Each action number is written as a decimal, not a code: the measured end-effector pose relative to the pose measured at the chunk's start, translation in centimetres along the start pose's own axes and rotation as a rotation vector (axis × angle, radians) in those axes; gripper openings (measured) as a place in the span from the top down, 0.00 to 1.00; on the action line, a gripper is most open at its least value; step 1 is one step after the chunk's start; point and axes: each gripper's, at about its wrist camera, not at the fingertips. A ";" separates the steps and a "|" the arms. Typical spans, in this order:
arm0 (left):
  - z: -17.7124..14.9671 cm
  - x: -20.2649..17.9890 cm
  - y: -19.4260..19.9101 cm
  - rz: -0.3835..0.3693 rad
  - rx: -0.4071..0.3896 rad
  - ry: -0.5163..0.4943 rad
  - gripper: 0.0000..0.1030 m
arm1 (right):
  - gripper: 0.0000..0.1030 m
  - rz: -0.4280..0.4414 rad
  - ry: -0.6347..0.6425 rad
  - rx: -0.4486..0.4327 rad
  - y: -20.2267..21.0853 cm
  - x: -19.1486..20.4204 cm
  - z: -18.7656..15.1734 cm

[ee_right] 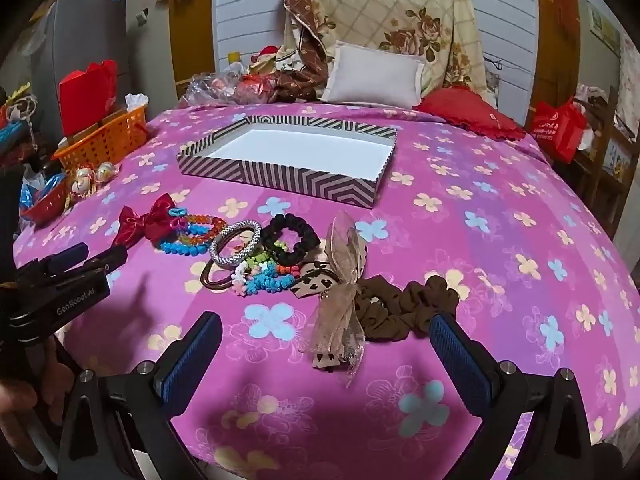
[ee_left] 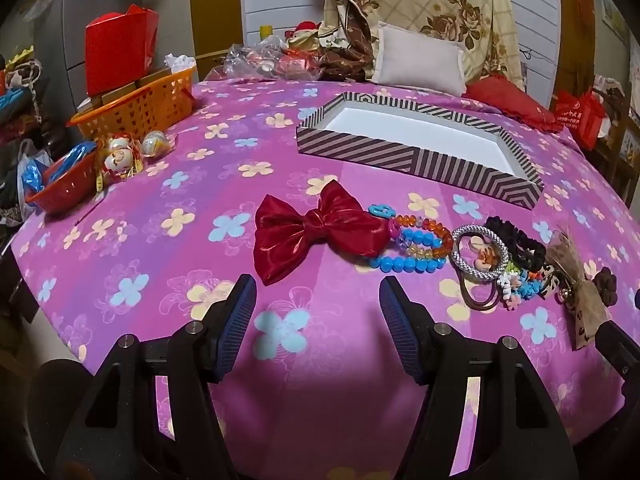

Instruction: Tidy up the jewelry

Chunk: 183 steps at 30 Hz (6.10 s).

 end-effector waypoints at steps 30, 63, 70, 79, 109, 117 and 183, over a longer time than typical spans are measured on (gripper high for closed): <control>-0.4 0.1 -1.1 0.003 0.046 0.013 0.38 | 0.00 0.047 -0.047 0.012 -0.1 -2.4 -0.6; 0.0 0.3 -0.5 -0.004 0.034 0.021 0.38 | 0.00 0.053 -0.025 0.050 -0.4 -2.2 -0.9; 0.0 -0.1 0.0 -0.005 0.023 0.013 0.38 | 0.00 0.047 -0.020 0.039 -0.1 -2.1 -0.6; -0.1 -0.3 0.0 -0.004 0.031 0.010 0.38 | 0.00 0.061 -0.014 0.023 -0.1 -1.9 -0.6; 0.5 0.8 -0.9 -0.049 0.087 0.043 0.38 | 0.00 0.089 -0.061 0.044 -0.5 -4.1 -0.2; 3.3 4.1 -2.6 -0.156 0.165 0.085 0.25 | 0.00 0.083 -0.108 0.045 -0.6 -7.8 0.4; 7.3 3.2 -0.5 -0.225 0.095 -0.094 0.82 | 0.61 0.195 -0.034 -0.009 -1.5 -6.3 3.7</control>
Point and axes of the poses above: each gripper's, at about its wrist camera, not at the fingertips, and y roughly against the way its jaws point, x to its left, z to its top
